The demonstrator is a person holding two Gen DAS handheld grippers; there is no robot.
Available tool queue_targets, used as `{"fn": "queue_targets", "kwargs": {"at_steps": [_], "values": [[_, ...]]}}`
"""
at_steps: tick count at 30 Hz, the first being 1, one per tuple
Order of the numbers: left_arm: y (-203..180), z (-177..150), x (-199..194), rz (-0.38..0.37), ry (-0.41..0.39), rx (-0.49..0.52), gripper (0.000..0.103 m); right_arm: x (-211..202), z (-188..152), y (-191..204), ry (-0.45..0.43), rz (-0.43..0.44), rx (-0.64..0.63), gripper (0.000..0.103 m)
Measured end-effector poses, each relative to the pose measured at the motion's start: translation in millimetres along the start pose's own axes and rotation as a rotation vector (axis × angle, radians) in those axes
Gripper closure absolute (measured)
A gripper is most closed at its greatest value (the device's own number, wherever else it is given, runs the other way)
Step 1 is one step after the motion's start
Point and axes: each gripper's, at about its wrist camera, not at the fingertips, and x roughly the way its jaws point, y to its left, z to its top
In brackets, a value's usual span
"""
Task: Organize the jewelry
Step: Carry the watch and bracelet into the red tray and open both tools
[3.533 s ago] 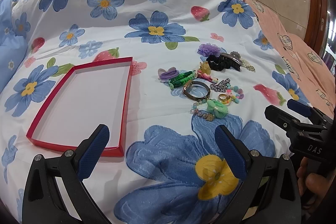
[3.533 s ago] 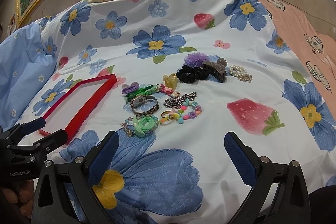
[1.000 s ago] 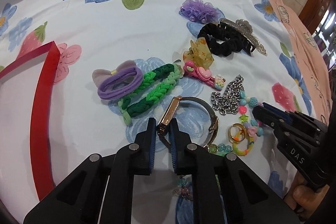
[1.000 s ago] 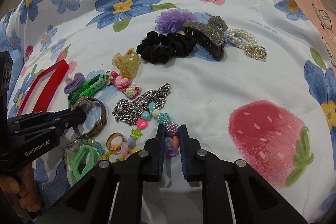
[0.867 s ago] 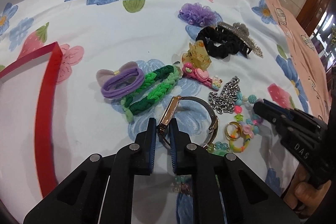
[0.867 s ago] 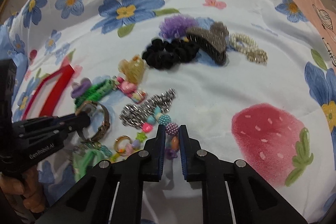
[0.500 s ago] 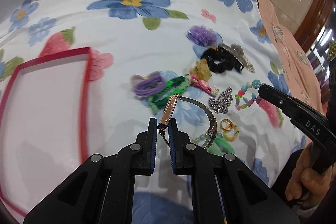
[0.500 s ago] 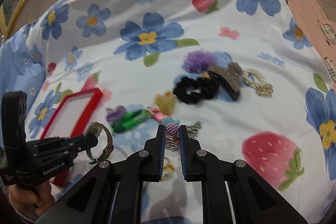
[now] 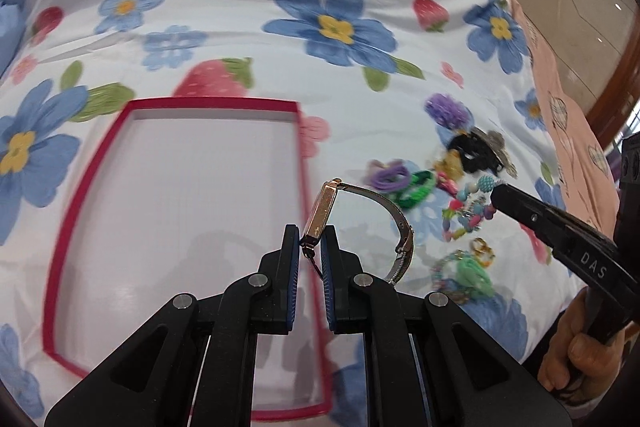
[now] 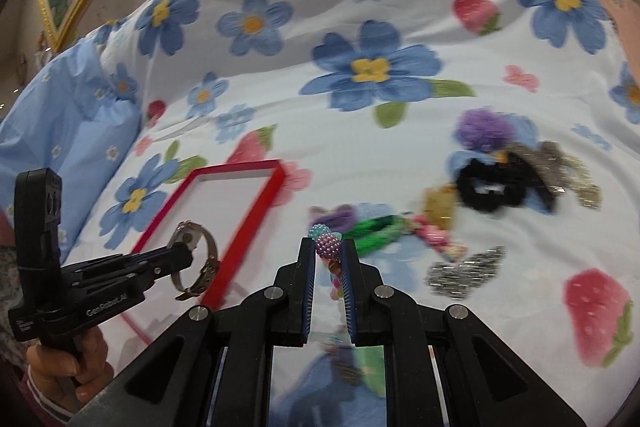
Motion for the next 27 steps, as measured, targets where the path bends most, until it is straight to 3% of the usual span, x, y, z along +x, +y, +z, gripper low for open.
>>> {"fn": "queue_targets", "kwargs": {"at_steps": [13,21,27], "values": [[74,15,-3,0.091,-0.011,-0.084,0.094,57,22,75,0.036,0.123,-0.09,0.091],[111,36,22,0.173,0.015,-0.092,0.094,105,39,102,0.079,0.182,-0.083,0.091],[129,49,52,0.217,0.065,-0.092,0.094,152,43,108,0.157,0.247,-0.033,0.091]]}}
